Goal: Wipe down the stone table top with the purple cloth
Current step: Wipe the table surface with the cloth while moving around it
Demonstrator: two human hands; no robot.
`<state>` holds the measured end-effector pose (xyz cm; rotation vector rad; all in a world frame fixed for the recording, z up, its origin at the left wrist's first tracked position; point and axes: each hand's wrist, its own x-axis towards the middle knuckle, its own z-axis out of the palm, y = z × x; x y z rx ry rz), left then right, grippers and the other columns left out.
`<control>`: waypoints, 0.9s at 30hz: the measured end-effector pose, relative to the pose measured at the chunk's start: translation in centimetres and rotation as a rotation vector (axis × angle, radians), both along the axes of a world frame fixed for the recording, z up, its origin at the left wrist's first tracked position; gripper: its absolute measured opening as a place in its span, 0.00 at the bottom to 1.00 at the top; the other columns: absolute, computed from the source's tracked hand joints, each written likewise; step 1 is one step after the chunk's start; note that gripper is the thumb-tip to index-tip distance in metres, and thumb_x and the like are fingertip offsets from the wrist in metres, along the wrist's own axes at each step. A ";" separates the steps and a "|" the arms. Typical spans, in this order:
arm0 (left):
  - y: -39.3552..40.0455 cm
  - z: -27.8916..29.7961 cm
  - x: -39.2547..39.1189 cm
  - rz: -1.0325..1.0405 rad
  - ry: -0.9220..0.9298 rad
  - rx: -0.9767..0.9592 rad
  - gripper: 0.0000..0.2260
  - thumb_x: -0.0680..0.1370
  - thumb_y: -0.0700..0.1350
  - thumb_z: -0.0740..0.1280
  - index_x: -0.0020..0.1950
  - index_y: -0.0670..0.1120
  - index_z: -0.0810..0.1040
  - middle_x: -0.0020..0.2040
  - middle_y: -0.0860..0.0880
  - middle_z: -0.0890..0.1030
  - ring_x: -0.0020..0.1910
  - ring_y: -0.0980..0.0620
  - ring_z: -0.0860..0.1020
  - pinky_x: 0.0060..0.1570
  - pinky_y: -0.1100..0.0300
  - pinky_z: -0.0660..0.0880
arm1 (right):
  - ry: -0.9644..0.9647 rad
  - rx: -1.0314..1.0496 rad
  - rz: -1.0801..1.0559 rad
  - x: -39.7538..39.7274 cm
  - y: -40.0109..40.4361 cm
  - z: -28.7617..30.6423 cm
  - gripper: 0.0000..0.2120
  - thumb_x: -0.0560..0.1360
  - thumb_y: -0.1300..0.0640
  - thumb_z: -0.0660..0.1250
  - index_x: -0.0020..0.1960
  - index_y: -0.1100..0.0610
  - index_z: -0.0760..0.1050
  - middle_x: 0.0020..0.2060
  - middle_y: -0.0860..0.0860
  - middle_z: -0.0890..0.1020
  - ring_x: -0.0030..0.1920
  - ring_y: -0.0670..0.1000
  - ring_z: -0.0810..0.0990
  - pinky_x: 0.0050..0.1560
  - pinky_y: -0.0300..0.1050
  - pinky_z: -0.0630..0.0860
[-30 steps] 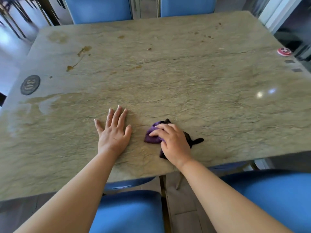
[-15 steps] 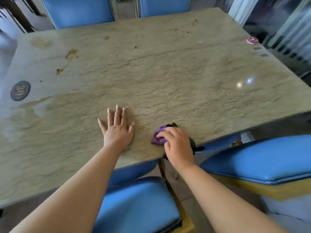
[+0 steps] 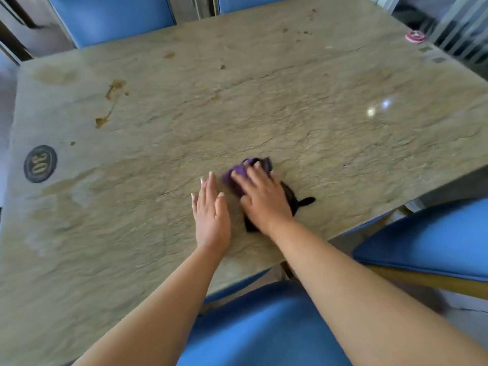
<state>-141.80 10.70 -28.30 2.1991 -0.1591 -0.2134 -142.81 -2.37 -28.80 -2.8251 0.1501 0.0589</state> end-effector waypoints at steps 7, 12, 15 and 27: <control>12.0 -0.4 3.7 -0.061 -0.217 0.373 0.20 0.80 0.51 0.52 0.72 0.53 0.69 0.75 0.54 0.65 0.77 0.53 0.57 0.76 0.48 0.48 | -0.051 -0.031 0.051 -1.7 -1.3 -1.0 0.30 0.73 0.48 0.45 0.74 0.43 0.60 0.76 0.50 0.59 0.77 0.52 0.53 0.76 0.55 0.48; 16.4 -1.7 3.1 -0.156 -0.261 0.533 0.23 0.81 0.57 0.48 0.76 0.58 0.59 0.78 0.59 0.55 0.77 0.60 0.46 0.76 0.45 0.42 | 0.033 -0.160 -0.407 2.5 2.8 -1.2 0.27 0.79 0.49 0.51 0.77 0.47 0.52 0.78 0.54 0.50 0.77 0.58 0.45 0.74 0.60 0.41; 16.1 -1.7 3.4 -0.125 -0.256 0.473 0.23 0.80 0.54 0.50 0.76 0.56 0.61 0.78 0.59 0.58 0.77 0.61 0.47 0.76 0.45 0.42 | -0.021 -0.146 -0.207 2.8 8.0 -1.0 0.27 0.78 0.50 0.47 0.77 0.49 0.52 0.78 0.56 0.52 0.77 0.58 0.47 0.75 0.60 0.42; 17.6 -1.7 4.0 -0.128 -0.256 0.188 0.29 0.72 0.49 0.50 0.74 0.50 0.65 0.75 0.54 0.64 0.77 0.59 0.54 0.76 0.48 0.41 | -0.159 -0.050 -0.118 3.4 10.0 -1.6 0.26 0.74 0.52 0.49 0.69 0.50 0.70 0.71 0.55 0.69 0.73 0.56 0.64 0.74 0.57 0.57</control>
